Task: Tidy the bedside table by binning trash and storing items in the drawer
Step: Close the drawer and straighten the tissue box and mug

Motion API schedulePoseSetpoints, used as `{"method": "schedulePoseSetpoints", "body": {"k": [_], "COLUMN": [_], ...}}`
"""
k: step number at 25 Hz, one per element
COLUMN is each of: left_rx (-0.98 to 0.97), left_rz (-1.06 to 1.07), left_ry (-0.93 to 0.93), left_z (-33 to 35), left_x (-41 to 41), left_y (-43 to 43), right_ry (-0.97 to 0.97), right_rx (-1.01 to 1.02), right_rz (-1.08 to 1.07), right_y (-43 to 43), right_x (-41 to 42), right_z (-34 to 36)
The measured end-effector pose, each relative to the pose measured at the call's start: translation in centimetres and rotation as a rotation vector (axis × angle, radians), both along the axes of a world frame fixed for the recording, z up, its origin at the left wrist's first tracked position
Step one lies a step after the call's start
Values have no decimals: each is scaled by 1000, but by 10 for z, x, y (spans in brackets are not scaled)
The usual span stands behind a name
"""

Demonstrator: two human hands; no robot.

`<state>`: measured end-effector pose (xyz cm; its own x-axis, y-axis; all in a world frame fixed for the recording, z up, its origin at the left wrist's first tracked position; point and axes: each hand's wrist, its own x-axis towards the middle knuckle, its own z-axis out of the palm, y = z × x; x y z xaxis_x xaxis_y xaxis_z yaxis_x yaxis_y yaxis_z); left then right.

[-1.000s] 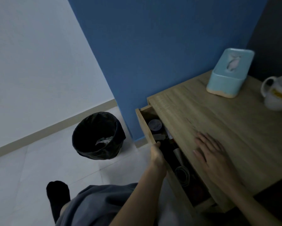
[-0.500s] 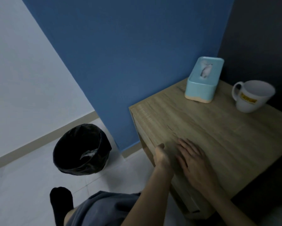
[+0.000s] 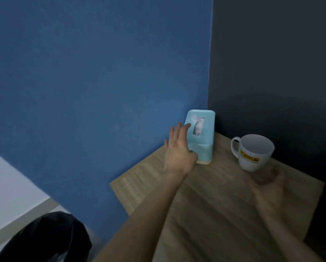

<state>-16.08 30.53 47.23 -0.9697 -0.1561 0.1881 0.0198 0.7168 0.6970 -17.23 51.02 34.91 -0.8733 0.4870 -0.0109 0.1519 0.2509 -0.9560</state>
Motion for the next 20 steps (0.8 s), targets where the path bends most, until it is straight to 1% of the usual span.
{"method": "schedulePoseSetpoints", "body": {"k": [1,2,4,5,7,9,14,17,20], "left_rx": [-114,-188,-232,-264,-384,-461,-491,-438,-409], "left_rz": [-46,-75,-89,-85,-87,-71,-8,43,26], "left_ry": [-62,-141,-273,-296,-245,-162,-80,-61,-68], "left_z": [0,-3,-11,-17,-29,-38,-48,-45,-40], "left_x": [-21,-40,-65,-71,-75,-77,-82,-94,-108], "left_y": [-3,-5,-7,-6,-3,2,36,63,84], "right_ry": [26,52,104,126,156,167,178,191,197], "right_rx": [5,8,1,-20,-48,-50,-42,-19,-14], "right_rz": [40,76,114,112,96,78,-9,-58,-101], "right_y": [2,4,4,4,3,3,6,6,5], "right_x": [-11,-21,-36,-42,-51,-55,-54,-52,-52], "right_z": [-1,-3,-5,-6,-10,-13,-18,-17,-16]}}
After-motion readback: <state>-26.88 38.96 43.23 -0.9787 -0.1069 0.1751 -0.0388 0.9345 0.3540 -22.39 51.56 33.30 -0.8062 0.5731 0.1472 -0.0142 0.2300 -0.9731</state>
